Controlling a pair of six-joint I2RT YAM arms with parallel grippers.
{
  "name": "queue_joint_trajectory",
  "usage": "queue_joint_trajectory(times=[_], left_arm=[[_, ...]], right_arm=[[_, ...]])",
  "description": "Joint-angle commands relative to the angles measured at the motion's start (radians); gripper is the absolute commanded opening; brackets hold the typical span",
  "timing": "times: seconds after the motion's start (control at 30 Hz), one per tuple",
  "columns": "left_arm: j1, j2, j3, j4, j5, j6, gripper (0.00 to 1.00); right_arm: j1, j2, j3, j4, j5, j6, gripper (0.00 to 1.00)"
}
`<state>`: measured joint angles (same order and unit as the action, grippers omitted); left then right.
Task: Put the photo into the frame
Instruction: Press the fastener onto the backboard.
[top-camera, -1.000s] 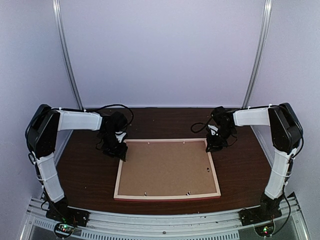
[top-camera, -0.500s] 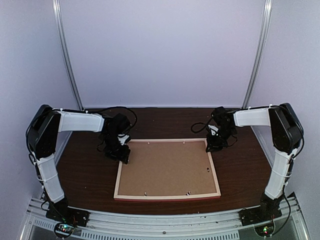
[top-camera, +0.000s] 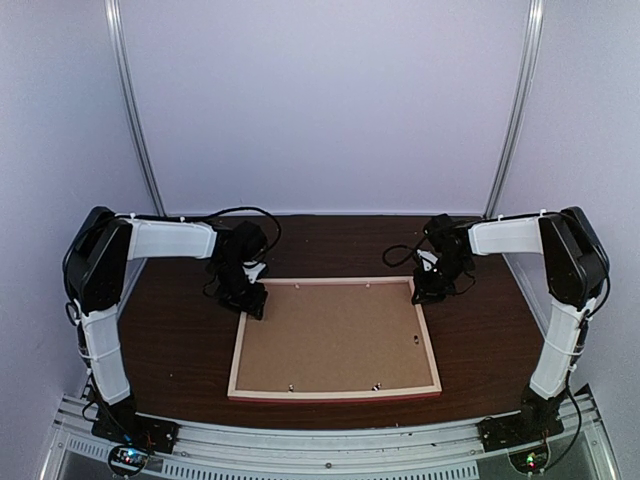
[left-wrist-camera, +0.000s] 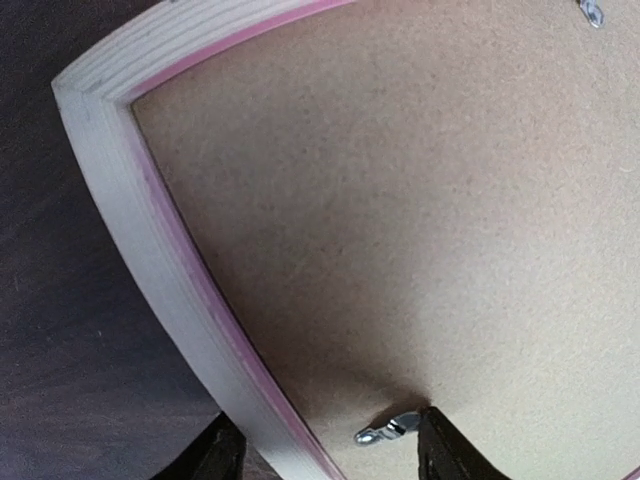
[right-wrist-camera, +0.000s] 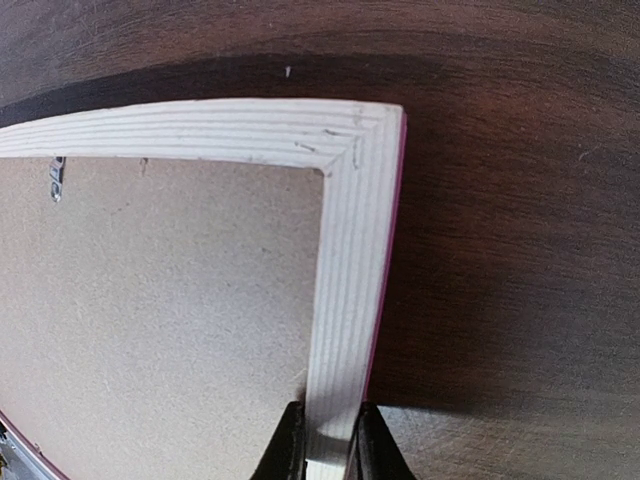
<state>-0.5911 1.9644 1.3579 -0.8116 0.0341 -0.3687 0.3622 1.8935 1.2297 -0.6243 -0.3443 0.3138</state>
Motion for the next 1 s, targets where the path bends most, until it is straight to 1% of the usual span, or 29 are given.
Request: queue_joint_trajectory(times=[0.0,0.23,0.4,0.57,0.97], left_arm=[[0.006,0.046,0.023,0.037,-0.049,0.005,0.58],[0.02,0.057,0.024,0.038,-0.034,0.002,0.49],[0.024,0.062,0.015,0.041,-0.034,0.002,0.44],[0.028,0.067,0.003,0.041,-0.001,0.002,0.42],[0.028,0.055,-0.064,0.053,0.007,-0.011,0.38]], right_arm=[[-0.002,0.003,-0.036,-0.054,-0.002,-0.039,0.11],[-0.002,0.003,-0.03,-0.058,-0.001,-0.041,0.11],[-0.002,0.01,-0.025,-0.059,-0.007,-0.039,0.11],[-0.002,0.01,-0.014,-0.069,-0.005,-0.041,0.11],[0.0,0.014,-0.009,-0.071,-0.004,-0.044,0.11]])
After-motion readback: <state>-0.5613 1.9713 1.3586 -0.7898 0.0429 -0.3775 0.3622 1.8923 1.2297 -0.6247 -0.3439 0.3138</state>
